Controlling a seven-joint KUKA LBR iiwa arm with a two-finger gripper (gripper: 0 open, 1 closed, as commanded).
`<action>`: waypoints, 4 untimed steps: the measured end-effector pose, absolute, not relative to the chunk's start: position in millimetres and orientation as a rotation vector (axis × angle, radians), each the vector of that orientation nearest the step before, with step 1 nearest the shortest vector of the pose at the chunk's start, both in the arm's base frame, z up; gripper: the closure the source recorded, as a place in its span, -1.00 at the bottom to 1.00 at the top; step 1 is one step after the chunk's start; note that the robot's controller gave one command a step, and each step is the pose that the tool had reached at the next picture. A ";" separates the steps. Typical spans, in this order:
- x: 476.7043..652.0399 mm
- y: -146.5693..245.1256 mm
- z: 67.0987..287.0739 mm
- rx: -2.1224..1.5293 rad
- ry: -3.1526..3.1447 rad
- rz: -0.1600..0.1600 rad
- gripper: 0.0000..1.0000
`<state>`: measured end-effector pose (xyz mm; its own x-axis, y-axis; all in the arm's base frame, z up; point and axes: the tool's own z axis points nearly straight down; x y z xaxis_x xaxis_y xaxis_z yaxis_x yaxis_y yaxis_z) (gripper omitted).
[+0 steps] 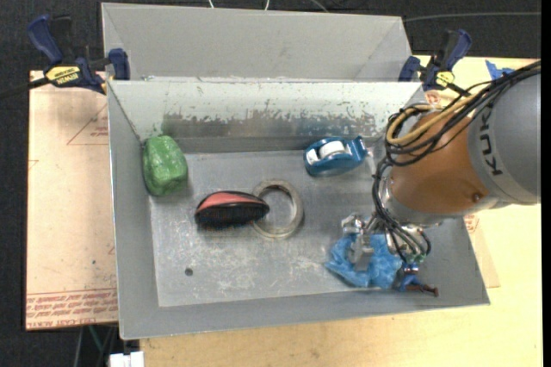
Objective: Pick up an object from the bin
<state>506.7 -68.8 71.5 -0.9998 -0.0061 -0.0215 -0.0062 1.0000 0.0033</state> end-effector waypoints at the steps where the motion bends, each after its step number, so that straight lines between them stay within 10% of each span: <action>1: 507.5 -75.2 81.4 0.004 3.118 0.007 1.00; 4: 514.2 -77.7 85.3 0.003 3.116 0.009 1.00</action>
Offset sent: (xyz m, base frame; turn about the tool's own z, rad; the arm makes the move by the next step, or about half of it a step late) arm 0.0090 0.0002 -0.0003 0.0028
